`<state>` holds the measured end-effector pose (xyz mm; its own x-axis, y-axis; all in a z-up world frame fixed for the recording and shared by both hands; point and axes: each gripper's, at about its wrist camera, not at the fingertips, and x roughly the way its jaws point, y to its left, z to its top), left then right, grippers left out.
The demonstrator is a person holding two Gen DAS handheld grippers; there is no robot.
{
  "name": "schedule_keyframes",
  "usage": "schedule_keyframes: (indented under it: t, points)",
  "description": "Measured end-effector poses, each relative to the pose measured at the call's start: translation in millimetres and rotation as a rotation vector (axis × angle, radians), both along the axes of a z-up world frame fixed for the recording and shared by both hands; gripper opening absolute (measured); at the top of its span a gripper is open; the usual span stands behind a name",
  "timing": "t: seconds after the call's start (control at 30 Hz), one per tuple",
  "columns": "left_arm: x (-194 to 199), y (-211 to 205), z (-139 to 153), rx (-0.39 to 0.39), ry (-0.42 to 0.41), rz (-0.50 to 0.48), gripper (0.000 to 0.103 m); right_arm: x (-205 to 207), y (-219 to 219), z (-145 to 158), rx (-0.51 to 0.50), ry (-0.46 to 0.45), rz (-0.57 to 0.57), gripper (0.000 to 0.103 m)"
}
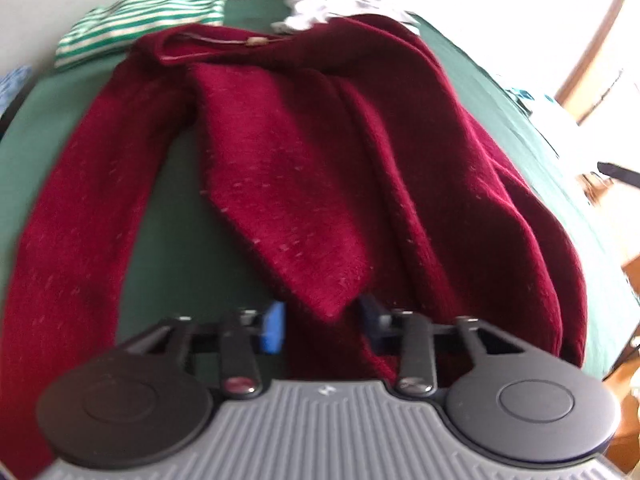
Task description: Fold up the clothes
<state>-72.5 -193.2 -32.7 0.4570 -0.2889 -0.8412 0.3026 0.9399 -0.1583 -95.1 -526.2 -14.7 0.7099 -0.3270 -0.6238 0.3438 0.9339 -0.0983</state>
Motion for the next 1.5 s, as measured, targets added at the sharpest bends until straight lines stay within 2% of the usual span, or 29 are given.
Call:
schedule_keyframes:
  t: [0.07, 0.1, 0.17, 0.2, 0.33, 0.37, 0.4, 0.43, 0.47, 0.57, 0.67, 0.73, 0.8, 0.87, 0.93, 0.97, 1.03, 1.07, 1.1, 1.17, 1.23, 1.3, 1.37, 1.43, 1.47, 1.5]
  points:
    - [-1.4, 4.5, -1.9, 0.002, 0.007, 0.036, 0.016, 1.0, -18.3, 14.2, 0.108, -0.011, 0.032, 0.017]
    - [-1.2, 6.3, -2.9, -0.007, 0.015, 0.05, 0.016, -1.4, -14.0, 14.4, 0.153, 0.0, 0.072, 0.025]
    - [-3.3, 7.6, -3.2, -0.017, 0.017, 0.07, 0.01, -8.1, 3.8, 8.6, 0.212, 0.04, 0.15, 0.063]
    - [-5.2, 5.5, -2.1, -0.015, 0.01, 0.077, 0.008, -13.8, 17.6, 2.0, 0.226, 0.058, 0.189, 0.067]
    - [-8.1, 2.3, 1.9, -0.006, -0.008, 0.106, 0.005, -39.3, 80.8, -31.7, 0.24, 0.12, 0.343, 0.066]
    - [-8.6, 3.6, 2.5, -0.003, -0.008, 0.115, 0.005, -42.3, 92.1, -39.1, 0.246, 0.13, 0.375, 0.053]
    - [-9.3, 6.3, 5.7, 0.001, -0.008, 0.125, 0.005, -42.6, 98.2, -44.0, 0.232, 0.144, 0.399, 0.034]
    - [-9.9, 9.9, 9.9, 0.007, -0.011, 0.133, 0.005, -40.4, 97.9, -45.9, 0.207, 0.154, 0.403, 0.008]
    - [-9.9, 13.5, 13.0, 0.017, -0.02, 0.138, 0.005, -37.1, 86.1, -42.3, 0.19, 0.14, 0.372, 0.006]
    - [-10.3, 24.9, 21.8, 0.061, -0.054, 0.157, 0.005, -27.6, 32.9, -21.9, 0.134, 0.053, 0.22, 0.006]
    - [-9.4, 44.6, 34.7, 0.112, -0.094, 0.199, 0.005, -24.1, -22.8, 19.4, 0.035, -0.081, 0.029, 0.007]
    - [-9.6, 63.7, 45.7, 0.151, -0.128, 0.242, 0.005, -23.5, -32.3, 34.0, -0.006, -0.106, 0.008, 0.008]
    - [-8.4, 83.5, 52.3, 0.179, -0.144, 0.269, 0.005, -22.8, -37.1, 45.7, -0.05, -0.12, 0.002, 0.022]
    - [-5.1, 100.7, 52.9, 0.209, -0.134, 0.295, 0.005, -23.9, -34.7, 51.5, -0.096, -0.132, -0.004, 0.062]
    - [-8.1, 110.3, 51.3, 0.229, -0.122, 0.303, 0.005, -35.3, -12.9, 42.0, -0.087, -0.13, 0.052, 0.069]
    - [-12.5, 113.3, 50.8, 0.235, -0.122, 0.3, 0.006, -41.6, -1.6, 36.9, -0.076, -0.128, 0.086, 0.069]
    - [-24.1, 117.4, 50.3, 0.233, -0.118, 0.295, 0.014, -51.3, 26.1, 17.4, 0.067, -0.055, 0.245, 0.067]
    - [-31.2, 118.5, 49.2, 0.221, -0.111, 0.289, 0.026, -55.7, 40.5, 6.6, 0.152, -0.01, 0.334, 0.066]
    - [-40.5, 119.0, 47.6, 0.213, -0.101, 0.28, 0.034, -63.5, 54.2, -3.6, 0.227, 0.035, 0.409, 0.066]
    - [-63.5, 114.2, 44.0, 0.203, -0.076, 0.246, 0.038, -78.3, 80.7, -19.8, 0.325, 0.106, 0.516, 0.066]
    - [-83.3, 103.7, 38.5, 0.184, -0.04, 0.187, 0.046, -89.3, 103.6, -30.6, 0.376, 0.155, 0.594, 0.066]
    - [-101.7, 90.2, 30.7, 0.163, -0.014, 0.106, 0.067, -90.2, 113.9, -35.3, 0.385, 0.181, 0.618, 0.068]
    - [-118.8, 77.1, 23.1, 0.158, -0.023, 0.025, 0.077, -87.8, 118.1, -39.2, 0.388, 0.214, 0.613, 0.068]
    - [-126.7, 61.2, 13.9, 0.181, -0.036, -0.048, 0.077, -87.0, 120.8, -40.8, 0.413, 0.218, 0.605, 0.063]
    - [-125.3, 55.9, 8.5, 0.197, -0.035, -0.069, 0.067, -86.6, 124.6, -43.8, 0.417, 0.222, 0.593, 0.049]
    - [-122.4, 51.8, 2.8, 0.21, -0.032, -0.084, 0.046, -83.6, 128.0, -46.8, 0.415, 0.241, 0.572, 0.035]
